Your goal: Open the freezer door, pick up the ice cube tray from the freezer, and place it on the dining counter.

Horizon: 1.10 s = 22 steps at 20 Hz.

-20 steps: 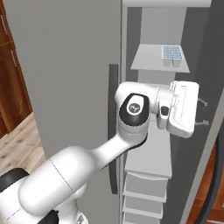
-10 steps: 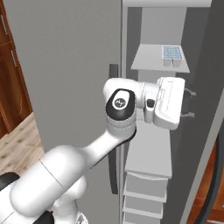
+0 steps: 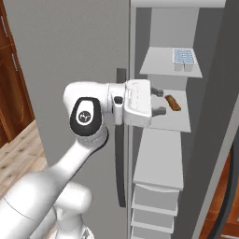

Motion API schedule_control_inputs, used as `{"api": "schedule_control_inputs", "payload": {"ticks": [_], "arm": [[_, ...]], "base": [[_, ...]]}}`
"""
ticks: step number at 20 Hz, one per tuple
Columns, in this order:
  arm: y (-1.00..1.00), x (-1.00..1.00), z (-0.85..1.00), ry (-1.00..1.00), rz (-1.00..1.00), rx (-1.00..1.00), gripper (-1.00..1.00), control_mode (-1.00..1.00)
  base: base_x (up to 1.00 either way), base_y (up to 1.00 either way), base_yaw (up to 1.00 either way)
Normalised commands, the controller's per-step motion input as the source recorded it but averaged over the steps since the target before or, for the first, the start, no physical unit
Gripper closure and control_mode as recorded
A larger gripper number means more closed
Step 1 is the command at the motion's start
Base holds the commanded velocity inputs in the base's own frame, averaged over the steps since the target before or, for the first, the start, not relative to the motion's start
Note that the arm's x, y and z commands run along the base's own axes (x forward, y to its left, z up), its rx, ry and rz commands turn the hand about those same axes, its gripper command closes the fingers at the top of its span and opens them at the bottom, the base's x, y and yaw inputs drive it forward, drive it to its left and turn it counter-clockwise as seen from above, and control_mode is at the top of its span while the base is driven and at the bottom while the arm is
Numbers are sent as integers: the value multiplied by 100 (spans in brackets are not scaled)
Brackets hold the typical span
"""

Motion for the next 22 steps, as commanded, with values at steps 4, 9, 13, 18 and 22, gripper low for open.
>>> {"api": "schedule_control_inputs", "payload": {"ticks": [4,9,13,18,22], "arm": [[82,-36,16,30,34,0,-100,-100],[93,-43,7,29,32,0,-100,-100],[90,-18,27,31,37,8,-100,-100],[99,-10,35,36,30,11,-100,-100],[98,-20,2,27,15,10,-100,-100]], "base": [[0,0,0],[0,0,0],[0,0,0],[0,0,0],[0,0,0]]}}
